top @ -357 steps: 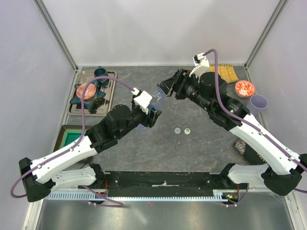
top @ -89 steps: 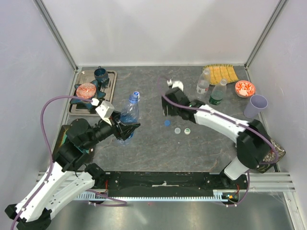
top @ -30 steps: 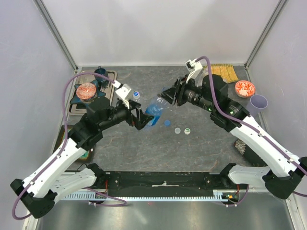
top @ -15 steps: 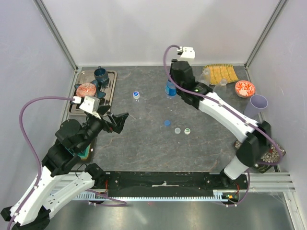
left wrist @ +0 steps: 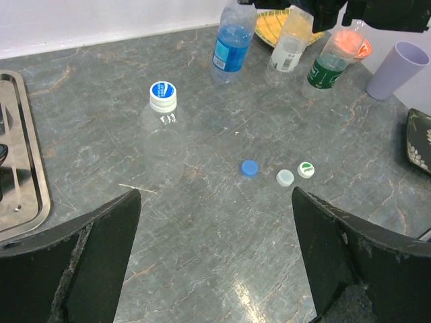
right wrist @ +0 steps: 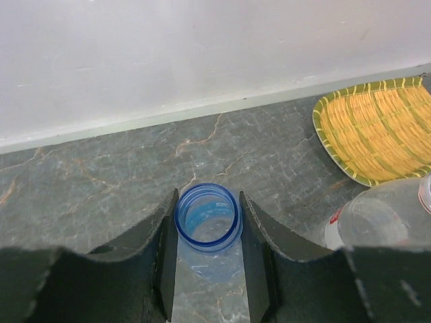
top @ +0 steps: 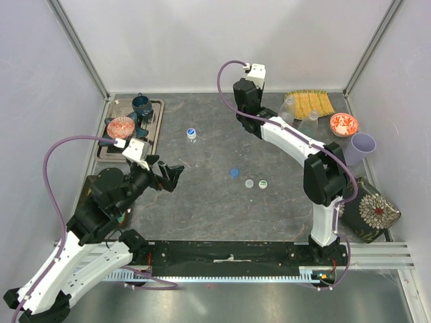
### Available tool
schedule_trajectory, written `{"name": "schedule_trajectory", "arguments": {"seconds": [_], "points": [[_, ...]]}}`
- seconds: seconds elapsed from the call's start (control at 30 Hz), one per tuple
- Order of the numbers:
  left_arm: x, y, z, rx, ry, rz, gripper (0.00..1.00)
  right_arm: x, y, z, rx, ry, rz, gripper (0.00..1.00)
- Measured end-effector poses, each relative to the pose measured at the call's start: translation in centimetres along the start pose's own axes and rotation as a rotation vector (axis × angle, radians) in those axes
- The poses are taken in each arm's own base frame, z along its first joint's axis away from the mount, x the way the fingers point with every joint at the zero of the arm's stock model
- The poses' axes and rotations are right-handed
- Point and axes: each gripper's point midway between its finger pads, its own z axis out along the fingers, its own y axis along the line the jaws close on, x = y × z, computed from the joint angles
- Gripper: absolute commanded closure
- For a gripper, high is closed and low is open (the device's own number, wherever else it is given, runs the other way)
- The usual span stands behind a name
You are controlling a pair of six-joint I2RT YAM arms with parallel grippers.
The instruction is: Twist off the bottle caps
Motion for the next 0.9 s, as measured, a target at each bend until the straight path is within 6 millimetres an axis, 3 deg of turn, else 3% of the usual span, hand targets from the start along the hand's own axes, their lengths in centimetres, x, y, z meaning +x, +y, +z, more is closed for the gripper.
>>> {"name": "schedule_trajectory", "arguments": {"seconds": [0.33, 0.47, 0.57, 0.77, 0.9], "points": [[1.9, 0.2, 1.2, -0.01, 0.055, 0.009, 0.01, 2.5, -1.1, 3.1, 0.042, 0.026, -0.01, 1.0], [2.2, 0.2, 1.4, -0.012, 0.067, 0.01, 0.01, 2.5, -1.4, 3.3, 0.047, 0.032, 0.007, 0.72], [2.2, 0.2, 1.5, -0.011, 0.065, 0.01, 0.01, 2.6, -1.4, 3.3, 0.045, 0.042, 0.012, 0.58], [2.2, 0.1, 1.6, -0.005, 0.065, 0.01, 0.01, 2.9, -1.3, 3.2, 0.035, 0.062, 0.016, 0.41], [2.2, -0.1, 1.7, 0.003, 0.067, 0.009, 0.0, 4.1, -1.5, 2.9, 0.031, 0.11, -0.015, 0.37]]}}
